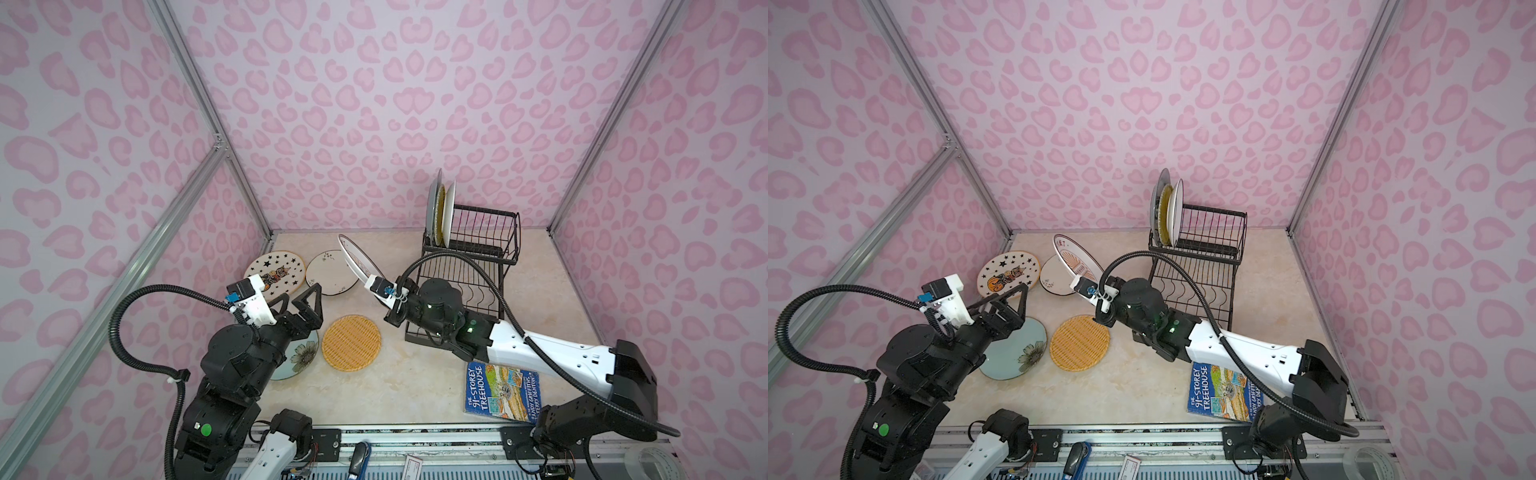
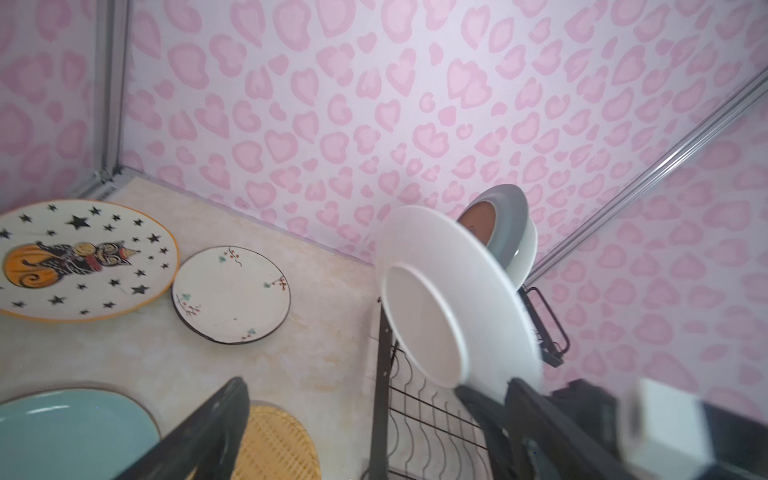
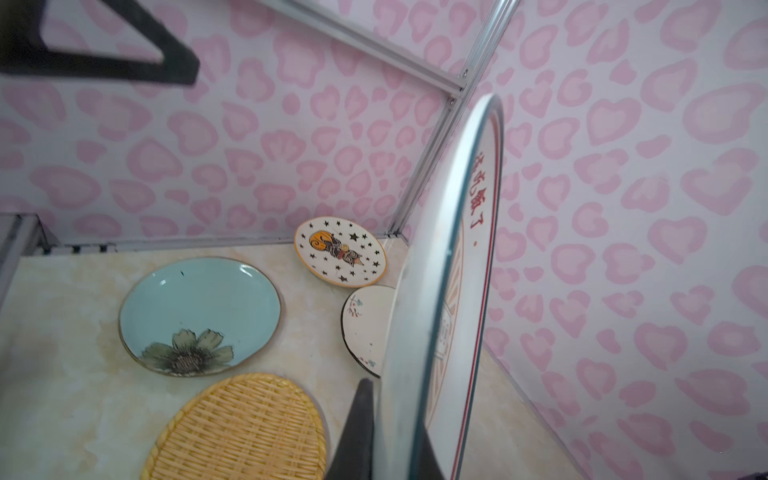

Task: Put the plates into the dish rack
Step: 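Carry the sunburst plate to the upper tier with the right gripper while the left withdraws, then lower the sunburst plate into the upper-tier slot with the right gripper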

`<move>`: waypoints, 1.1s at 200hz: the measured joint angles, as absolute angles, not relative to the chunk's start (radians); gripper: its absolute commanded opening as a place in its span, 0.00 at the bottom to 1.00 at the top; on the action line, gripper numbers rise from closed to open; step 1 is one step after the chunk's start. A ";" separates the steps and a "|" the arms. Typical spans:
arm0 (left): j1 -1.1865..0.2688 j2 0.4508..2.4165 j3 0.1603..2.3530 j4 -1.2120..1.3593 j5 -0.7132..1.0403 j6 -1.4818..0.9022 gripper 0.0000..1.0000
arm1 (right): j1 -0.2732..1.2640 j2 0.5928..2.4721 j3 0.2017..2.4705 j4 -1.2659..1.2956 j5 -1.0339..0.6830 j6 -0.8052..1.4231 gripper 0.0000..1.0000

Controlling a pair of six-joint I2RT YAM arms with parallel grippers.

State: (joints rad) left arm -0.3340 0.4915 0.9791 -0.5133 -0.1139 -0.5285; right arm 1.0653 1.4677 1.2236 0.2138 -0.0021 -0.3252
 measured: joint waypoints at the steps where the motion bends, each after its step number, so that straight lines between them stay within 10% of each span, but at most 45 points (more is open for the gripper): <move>1: -0.334 0.491 0.976 -0.512 -0.115 -0.521 0.98 | 1.066 1.466 1.228 0.211 -0.002 -0.322 0.00; 79: -0.334 0.500 0.830 -0.308 0.047 -0.350 0.98 | 1.039 1.336 1.678 -0.196 0.045 -0.006 0.00; 220: -0.335 0.488 0.635 -0.138 0.355 -0.287 0.99 | 0.390 1.300 1.790 -0.454 -0.086 0.434 0.00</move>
State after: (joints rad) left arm -0.3347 0.4885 0.6353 -0.1383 0.3546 -0.2874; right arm 0.3901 1.3003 1.7905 -0.4541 -0.0860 0.4335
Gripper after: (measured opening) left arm 0.999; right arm 0.071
